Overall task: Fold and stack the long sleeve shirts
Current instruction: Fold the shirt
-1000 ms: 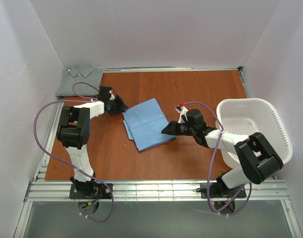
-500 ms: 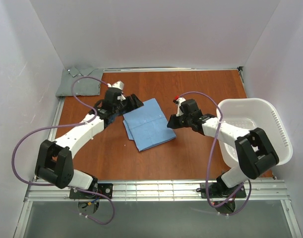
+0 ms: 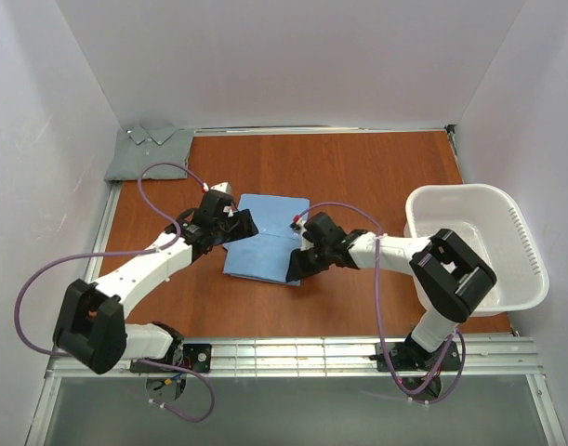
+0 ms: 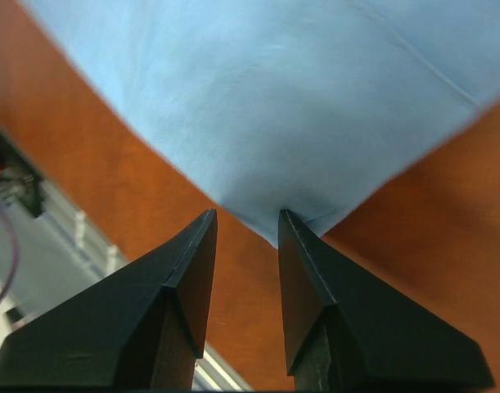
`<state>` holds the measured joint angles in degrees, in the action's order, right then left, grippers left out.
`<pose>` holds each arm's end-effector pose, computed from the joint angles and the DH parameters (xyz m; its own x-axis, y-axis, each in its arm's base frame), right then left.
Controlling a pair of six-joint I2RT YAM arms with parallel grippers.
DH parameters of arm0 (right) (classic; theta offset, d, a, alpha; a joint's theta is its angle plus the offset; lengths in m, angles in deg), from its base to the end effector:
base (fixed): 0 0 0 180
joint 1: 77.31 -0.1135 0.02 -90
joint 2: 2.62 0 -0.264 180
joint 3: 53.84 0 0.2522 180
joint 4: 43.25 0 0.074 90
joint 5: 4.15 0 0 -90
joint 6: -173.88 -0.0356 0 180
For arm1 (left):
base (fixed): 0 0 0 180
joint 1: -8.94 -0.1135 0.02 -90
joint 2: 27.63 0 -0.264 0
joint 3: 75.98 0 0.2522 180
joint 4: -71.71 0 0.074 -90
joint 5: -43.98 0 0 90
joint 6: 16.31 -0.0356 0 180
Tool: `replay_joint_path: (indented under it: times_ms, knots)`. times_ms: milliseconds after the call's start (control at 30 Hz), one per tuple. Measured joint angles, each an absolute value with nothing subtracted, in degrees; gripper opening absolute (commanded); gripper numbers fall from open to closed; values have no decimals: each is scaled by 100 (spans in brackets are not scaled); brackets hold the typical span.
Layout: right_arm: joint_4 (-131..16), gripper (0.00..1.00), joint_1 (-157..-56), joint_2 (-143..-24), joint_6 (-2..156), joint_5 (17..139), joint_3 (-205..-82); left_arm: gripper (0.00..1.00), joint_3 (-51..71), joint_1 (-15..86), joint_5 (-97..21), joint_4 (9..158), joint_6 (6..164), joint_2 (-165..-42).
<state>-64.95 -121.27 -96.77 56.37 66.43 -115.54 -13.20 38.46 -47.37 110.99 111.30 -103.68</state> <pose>0.2185 0.2271 0.1543 -0.8846 -0.2479 -0.3950 -0.4355 0.7421 0.5095 0.2340 -0.1315 0.2248 -0.8403 -0.2253 -0.4931 -0.0413 0.9335 -0.3563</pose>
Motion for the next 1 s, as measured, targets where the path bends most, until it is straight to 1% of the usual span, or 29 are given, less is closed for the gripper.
replay_joint_path:
  times_ms: [100, 167, 233, 267, 300, 333, 367, 433, 467, 533, 600, 633, 700, 900, 1000]
  knots:
    - [-6100, 29, -12641, -9764, 5167, 6440, -11552, 87, -1320, 3870, -4824, 11118, 10878, -9852]
    - [-5936, 30, -12811, -9716, 4977, 6444, -11552, 90, -1320, 3918, -4844, 11121, 10692, -9614]
    - [-5890, 35, -12818, -9530, 4872, 6615, -11547, 91, -1320, 4027, -4855, 11118, 10526, -9487]
    - [-5894, 39, -12776, -9382, 4837, 6733, -11537, 91, -1320, 4110, -4861, 11121, 10445, -9450]
    - [-5875, 46, -12702, -9174, 4805, 6840, -11491, 91, -1320, 4252, -4885, 11123, 10356, -9437]
    - [-5888, 51, -12608, -8916, 4774, 6964, -11429, 91, -1320, 4410, -4922, 11123, 10277, -9450]
    - [-5886, 60, -12475, -8634, 4763, 7054, -11346, 91, -1318, 4613, -4946, 11127, 10190, -9490]
    - [-5903, 66, -12143, -7996, 4706, 7218, -11154, 91, -1294, 5037, -5113, 11182, 10085, -9645]
    - [-5910, 74, -11972, -7736, 4719, 7270, -11075, 91, -1241, 5262, -5242, 11230, 10026, -9831]
    - [-5947, 78, -11655, -7351, 4702, 7349, -10935, 91, -1130, 5797, -5497, 11328, 9965, -10126]
    - [-6071, 79, -11343, -7012, 4735, 7386, -10778, 88, -946, 6281, -5832, 11446, 9925, -10576]
    - [-6124, 80, -11209, -6868, 4752, 7399, -10697, 82, -850, 6532, -6039, 11534, 9919, -10805]
    - [-6259, 80, -11017, -6632, 4767, 7404, -10544, 79, -656, 6962, -6424, 11702, 9927, -11234]
    - [-6485, 81, -10757, -6182, 4794, 7412, -10140, 75, -140, 7754, -7427, 12288, 9925, -12292]
    - [-6572, 86, -10700, -6131, 4759, 7419, -10035, 72, 63, 7981, -7779, 12476, 9949, -12746]
